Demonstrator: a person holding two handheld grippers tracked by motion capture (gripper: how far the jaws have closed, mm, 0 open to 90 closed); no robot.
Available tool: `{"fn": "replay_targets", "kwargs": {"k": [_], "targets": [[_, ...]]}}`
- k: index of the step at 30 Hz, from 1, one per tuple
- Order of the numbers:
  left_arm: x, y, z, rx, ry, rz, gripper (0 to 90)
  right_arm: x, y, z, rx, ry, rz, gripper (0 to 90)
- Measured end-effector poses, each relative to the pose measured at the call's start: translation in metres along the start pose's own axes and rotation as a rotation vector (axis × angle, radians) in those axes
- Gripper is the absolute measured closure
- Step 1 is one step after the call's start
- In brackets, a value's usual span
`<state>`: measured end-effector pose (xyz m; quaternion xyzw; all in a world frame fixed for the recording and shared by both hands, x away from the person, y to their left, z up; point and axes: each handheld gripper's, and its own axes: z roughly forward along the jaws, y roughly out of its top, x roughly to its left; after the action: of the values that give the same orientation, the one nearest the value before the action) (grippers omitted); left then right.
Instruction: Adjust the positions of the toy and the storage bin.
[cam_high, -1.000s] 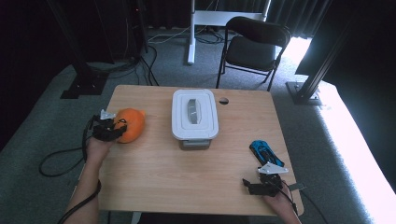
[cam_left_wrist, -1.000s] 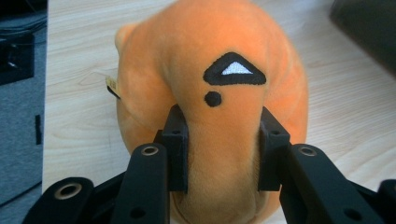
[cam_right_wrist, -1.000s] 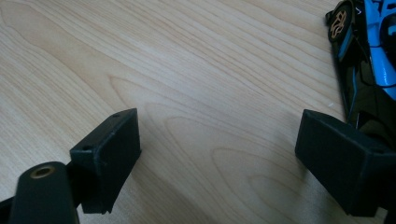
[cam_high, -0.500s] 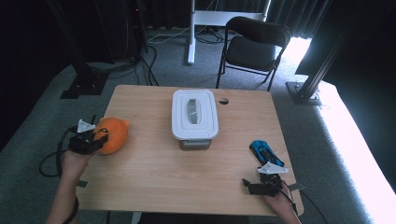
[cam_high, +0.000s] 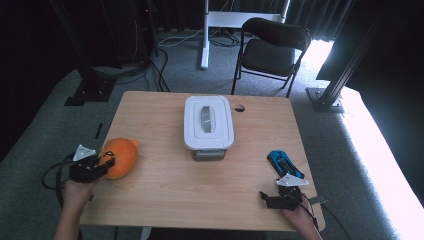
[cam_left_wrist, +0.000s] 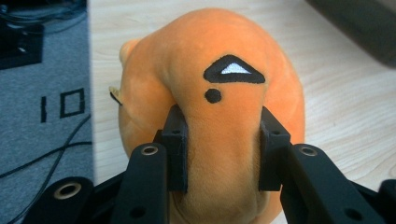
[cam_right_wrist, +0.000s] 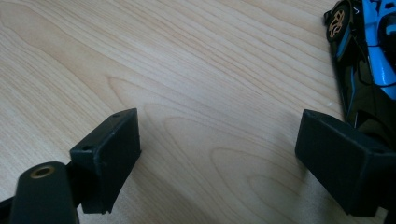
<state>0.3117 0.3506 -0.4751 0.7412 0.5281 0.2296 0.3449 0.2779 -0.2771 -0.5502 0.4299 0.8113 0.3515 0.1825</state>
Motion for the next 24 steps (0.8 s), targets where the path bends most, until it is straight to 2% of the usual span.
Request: {"fn": "replay_targets", "kwargs": {"k": [2,5,6,8,9,11,13,15,20,24], "targets": [[-0.004,-0.003,0.009,-0.025,-0.004,0.002,64.6,0.000,0.000,0.000,0.001,0.000,0.001,13.3],[-0.006,-0.005,0.013,-0.046,-0.031,-0.009,64.5,0.000,0.000,0.000,0.001,0.000,0.001,13.3],[-0.007,-0.005,0.014,-0.051,-0.025,-0.009,64.6,0.000,0.000,0.000,0.000,0.000,0.002,13.3],[-0.009,-0.003,0.016,-0.056,-0.029,0.008,64.6,0.000,0.000,0.000,0.000,0.000,0.002,13.3],[-0.010,-0.001,0.019,-0.053,-0.034,0.010,64.7,0.000,0.000,0.000,0.000,0.000,0.001,13.3],[-0.014,0.005,0.023,-0.042,-0.034,0.041,64.7,0.000,0.000,0.000,0.000,0.000,0.001,13.3],[-0.017,0.013,0.027,-0.049,-0.027,0.041,64.8,0.000,0.000,0.000,0.000,0.000,0.000,13.3],[-0.018,0.023,0.035,-0.044,-0.042,0.039,64.8,0.000,0.000,0.000,0.000,0.000,0.001,13.3],[-0.026,0.045,0.059,-0.012,-0.053,0.084,64.7,0.000,0.000,0.000,0.000,0.000,0.001,13.3],[-0.027,0.049,0.070,-0.020,-0.065,0.073,63.3,0.000,0.000,0.000,0.000,0.000,0.001,13.3]]}}
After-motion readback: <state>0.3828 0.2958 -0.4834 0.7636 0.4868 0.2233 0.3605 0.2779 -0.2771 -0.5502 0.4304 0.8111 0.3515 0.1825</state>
